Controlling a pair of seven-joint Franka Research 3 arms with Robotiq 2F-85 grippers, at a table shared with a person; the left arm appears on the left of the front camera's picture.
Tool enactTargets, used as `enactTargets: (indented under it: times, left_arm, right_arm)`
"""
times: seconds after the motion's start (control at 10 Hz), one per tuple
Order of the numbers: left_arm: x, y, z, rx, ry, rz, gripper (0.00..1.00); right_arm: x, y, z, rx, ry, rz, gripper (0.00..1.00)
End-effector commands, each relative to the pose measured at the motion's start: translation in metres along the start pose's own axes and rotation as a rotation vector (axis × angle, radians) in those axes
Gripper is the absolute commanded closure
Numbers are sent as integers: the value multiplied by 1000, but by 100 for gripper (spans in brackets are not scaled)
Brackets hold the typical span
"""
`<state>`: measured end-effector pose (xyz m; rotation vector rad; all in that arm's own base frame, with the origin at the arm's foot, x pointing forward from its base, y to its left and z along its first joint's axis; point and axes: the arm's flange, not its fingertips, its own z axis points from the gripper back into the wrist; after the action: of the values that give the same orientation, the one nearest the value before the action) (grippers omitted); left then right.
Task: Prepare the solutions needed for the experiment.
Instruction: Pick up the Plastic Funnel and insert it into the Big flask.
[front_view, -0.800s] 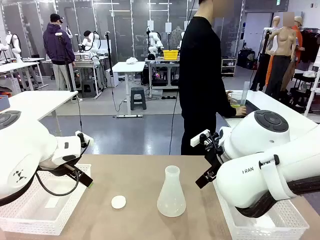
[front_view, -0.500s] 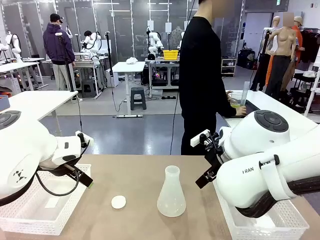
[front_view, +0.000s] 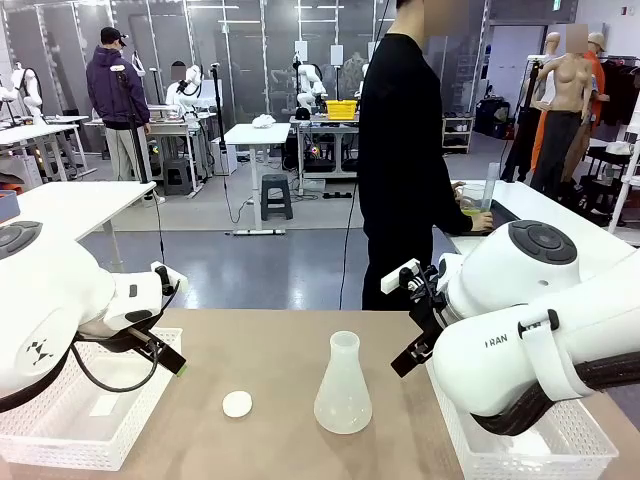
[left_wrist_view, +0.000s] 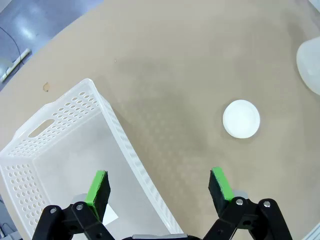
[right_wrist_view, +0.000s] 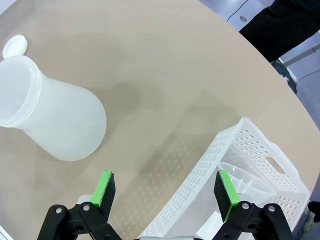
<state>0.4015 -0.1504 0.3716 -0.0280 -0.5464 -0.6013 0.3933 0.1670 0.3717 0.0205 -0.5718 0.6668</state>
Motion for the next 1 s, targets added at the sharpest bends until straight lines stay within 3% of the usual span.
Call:
enactTargets:
  times: [0.0,0.9]
  left_arm:
    - [0,0,0,0,0,1,0]
    - [0,0,0,0,0,1,0]
  right_arm:
    - [0,0,0,0,0,-2,0]
    - [0,0,0,0,0,-2,0]
